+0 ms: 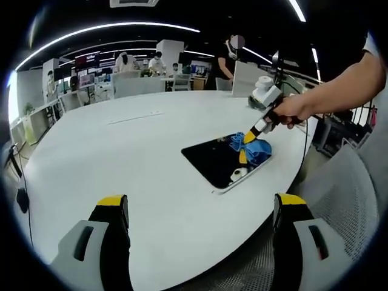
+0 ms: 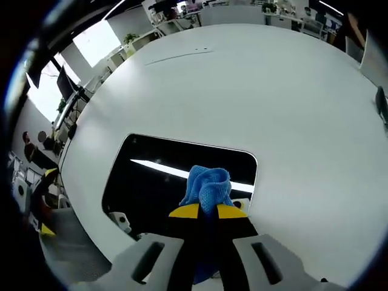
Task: Wipe the mirror surface with the cleaning cloth until all visible marks leave the cleaned area.
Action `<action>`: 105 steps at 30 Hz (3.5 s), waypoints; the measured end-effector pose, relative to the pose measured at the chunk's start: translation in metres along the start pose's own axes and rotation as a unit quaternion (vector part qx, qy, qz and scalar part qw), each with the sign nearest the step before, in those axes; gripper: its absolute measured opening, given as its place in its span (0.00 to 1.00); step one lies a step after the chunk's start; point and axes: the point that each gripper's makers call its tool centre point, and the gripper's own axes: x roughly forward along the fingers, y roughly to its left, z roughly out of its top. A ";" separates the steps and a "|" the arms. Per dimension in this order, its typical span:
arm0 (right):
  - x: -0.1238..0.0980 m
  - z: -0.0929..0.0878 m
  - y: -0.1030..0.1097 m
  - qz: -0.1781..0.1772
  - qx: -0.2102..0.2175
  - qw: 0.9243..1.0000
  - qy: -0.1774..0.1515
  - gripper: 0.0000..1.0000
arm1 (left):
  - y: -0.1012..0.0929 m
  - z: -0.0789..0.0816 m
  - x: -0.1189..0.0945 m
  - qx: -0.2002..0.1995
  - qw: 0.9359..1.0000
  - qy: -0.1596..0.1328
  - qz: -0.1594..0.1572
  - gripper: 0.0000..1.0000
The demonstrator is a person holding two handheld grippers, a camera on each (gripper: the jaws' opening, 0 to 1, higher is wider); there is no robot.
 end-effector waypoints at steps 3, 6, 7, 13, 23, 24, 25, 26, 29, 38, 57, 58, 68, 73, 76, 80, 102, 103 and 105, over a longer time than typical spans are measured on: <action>-0.003 -0.002 -0.007 -0.006 0.001 1.000 0.002 0.03 | 0.001 0.000 0.000 0.000 1.000 -0.001 0.000 0.99; -0.004 -0.002 -0.012 -0.009 0.003 1.000 0.003 0.03 | 0.000 0.000 0.000 0.000 1.000 -0.001 0.001 0.99; -0.005 -0.003 -0.013 -0.011 0.003 1.000 0.004 0.03 | 0.000 0.000 0.000 0.001 1.000 0.000 0.001 0.99; -0.007 -0.005 -0.019 -0.015 0.008 1.000 0.004 0.03 | 0.000 -0.001 0.000 0.000 1.000 0.001 -0.002 0.99; -0.012 -0.010 -0.032 -0.031 0.018 0.999 0.002 0.03 | -0.005 0.006 0.000 -0.002 1.000 -0.019 -0.014 0.99; -0.012 -0.011 -0.032 -0.030 0.021 0.999 0.001 0.03 | -0.005 0.006 0.000 0.000 1.000 -0.021 -0.014 0.99; -0.011 -0.010 -0.033 -0.030 0.021 0.999 0.001 0.03 | -0.005 0.007 0.000 0.000 1.000 -0.022 -0.015 0.99; -0.011 -0.010 -0.033 -0.031 0.020 0.999 -0.001 0.03 | -0.005 0.006 0.000 0.000 1.000 -0.021 -0.014 0.99; -0.011 -0.010 -0.031 -0.033 0.020 0.999 0.001 0.03 | -0.005 0.006 0.000 -0.002 1.000 -0.019 -0.014 0.99; -0.009 -0.010 -0.032 -0.047 0.016 0.999 -0.011 0.02 | -0.002 0.006 -0.001 0.002 1.000 -0.017 -0.002 0.99; -0.021 -0.038 -0.023 -0.047 0.033 0.998 -0.012 0.03 | -0.005 0.005 0.000 0.000 1.000 -0.015 -0.011 0.99; -0.021 -0.040 -0.022 -0.046 0.035 0.998 -0.013 0.03 | -0.004 0.005 0.000 0.000 1.000 -0.015 -0.011 0.99; -0.028 -0.049 -0.013 -0.033 0.046 0.998 -0.014 0.03 | -0.005 0.004 -0.001 0.003 1.000 -0.011 -0.009 0.99; -0.027 -0.050 -0.011 -0.038 0.039 0.998 -0.011 0.03 | -0.005 0.004 0.000 0.002 1.000 -0.010 -0.011 0.99; -0.027 -0.052 -0.010 -0.038 0.042 0.998 -0.010 0.03 | -0.005 0.003 -0.001 0.000 1.000 -0.010 -0.011 0.99; -0.030 -0.059 -0.007 -0.035 0.041 0.999 -0.004 0.03 | -0.006 0.001 0.000 -0.002 1.000 -0.005 -0.015 0.99; -0.032 -0.065 -0.001 -0.030 0.080 0.996 0.005 0.02 | -0.006 -0.001 0.000 0.003 1.000 0.003 -0.015 0.99; -0.032 -0.065 0.000 -0.027 0.083 0.996 0.005 0.02 | -0.006 -0.002 0.001 0.003 1.000 0.004 -0.015 0.99; -0.031 -0.064 0.001 -0.030 0.082 0.996 0.005 0.02 | -0.006 -0.003 0.001 0.004 1.000 0.005 -0.015 0.99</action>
